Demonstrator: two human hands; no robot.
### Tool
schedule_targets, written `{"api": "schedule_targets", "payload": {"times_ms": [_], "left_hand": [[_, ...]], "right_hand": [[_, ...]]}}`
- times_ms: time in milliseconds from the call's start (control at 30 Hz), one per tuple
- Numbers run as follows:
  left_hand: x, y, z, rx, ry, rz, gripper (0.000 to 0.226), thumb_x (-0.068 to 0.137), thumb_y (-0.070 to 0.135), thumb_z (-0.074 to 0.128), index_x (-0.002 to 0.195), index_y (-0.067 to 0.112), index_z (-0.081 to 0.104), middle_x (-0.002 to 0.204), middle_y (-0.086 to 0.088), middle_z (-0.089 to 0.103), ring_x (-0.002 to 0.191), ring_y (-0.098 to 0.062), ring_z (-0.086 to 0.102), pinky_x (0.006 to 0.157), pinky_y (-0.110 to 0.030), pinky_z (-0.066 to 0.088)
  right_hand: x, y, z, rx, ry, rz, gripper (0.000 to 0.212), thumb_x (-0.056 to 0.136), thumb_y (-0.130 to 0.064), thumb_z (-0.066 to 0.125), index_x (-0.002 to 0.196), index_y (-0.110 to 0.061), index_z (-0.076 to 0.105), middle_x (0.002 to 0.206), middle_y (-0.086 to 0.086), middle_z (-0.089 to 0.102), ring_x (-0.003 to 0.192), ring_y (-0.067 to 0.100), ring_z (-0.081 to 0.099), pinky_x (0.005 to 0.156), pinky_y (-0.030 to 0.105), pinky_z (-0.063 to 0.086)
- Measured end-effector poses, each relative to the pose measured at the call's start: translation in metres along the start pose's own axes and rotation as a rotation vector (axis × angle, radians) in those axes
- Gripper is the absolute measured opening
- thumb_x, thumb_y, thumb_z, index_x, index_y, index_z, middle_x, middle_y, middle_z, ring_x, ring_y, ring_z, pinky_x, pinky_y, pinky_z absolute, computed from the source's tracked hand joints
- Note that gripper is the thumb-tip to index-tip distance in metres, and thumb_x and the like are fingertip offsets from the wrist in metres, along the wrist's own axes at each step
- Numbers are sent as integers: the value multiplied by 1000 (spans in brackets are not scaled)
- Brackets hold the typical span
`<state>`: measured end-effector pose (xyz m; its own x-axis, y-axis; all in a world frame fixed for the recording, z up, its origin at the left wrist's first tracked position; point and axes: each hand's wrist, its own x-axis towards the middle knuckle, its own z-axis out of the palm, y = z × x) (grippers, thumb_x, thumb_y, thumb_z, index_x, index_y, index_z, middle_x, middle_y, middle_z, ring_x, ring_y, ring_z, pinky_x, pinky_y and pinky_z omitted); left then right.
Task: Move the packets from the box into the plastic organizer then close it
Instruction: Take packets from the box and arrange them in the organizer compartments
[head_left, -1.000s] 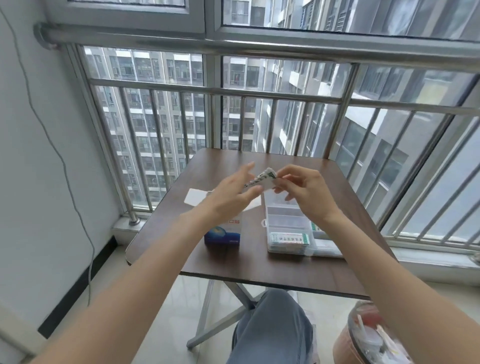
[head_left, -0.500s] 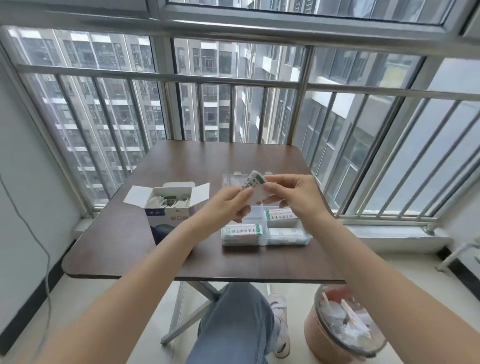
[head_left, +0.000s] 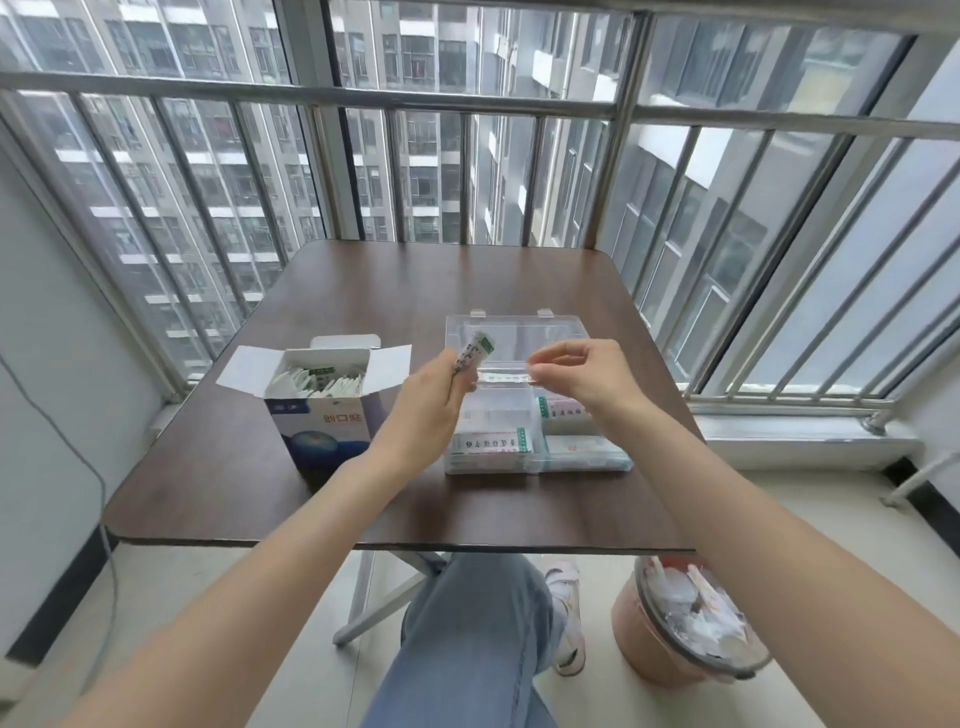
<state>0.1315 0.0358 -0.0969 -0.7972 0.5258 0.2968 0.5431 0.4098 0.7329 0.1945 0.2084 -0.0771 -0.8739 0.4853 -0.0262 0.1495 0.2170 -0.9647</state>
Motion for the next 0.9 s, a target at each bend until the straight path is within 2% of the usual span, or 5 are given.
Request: {"api": "schedule_targets", "payload": {"times_ms": [267, 500, 600, 767, 900], "left_hand": [[-10, -23, 9, 128, -29, -73, 26, 102, 23, 34, 107, 3, 49, 106, -11, 46, 93, -28, 48, 80, -32, 35], [-7, -29, 7, -6, 18, -214, 29, 102, 22, 35, 109, -1, 51, 110, -20, 54, 93, -33, 52, 69, -31, 29], [-6, -31, 7, -19, 12, -228, 28, 101, 22, 35, 110, -1, 50, 114, -19, 55, 94, -34, 53, 69, -30, 30], [-6, -31, 6, -13, 10, -227, 30, 102, 22, 34, 110, -1, 51, 112, -19, 54, 94, -34, 53, 71, -30, 32], [-7, -30, 6, -4, 18, -211, 29, 102, 21, 34, 109, -3, 50, 106, -18, 53, 89, -30, 51, 64, -27, 25]], "right_hand": [[6, 12, 28, -576, -70, -215, 14, 77, 4, 67, 85, -5, 73, 81, 5, 67, 74, 10, 59, 64, 8, 43], [5, 13, 47, -795, -163, -344, 16, 82, 4, 57, 87, -2, 71, 95, 12, 67, 92, 25, 61, 85, 35, 49], [5, 10, 50, -908, -214, -394, 18, 90, -11, 57, 94, -1, 72, 99, 12, 69, 95, 27, 61, 87, 38, 46], [10, 7, 54, -974, -288, -271, 53, 98, -44, 40, 86, -2, 71, 89, 12, 70, 89, 29, 62, 81, 37, 48], [2, -2, 55, -1022, -360, -228, 56, 100, -49, 26, 104, -15, 70, 101, 11, 68, 99, 30, 59, 87, 39, 47]]}}
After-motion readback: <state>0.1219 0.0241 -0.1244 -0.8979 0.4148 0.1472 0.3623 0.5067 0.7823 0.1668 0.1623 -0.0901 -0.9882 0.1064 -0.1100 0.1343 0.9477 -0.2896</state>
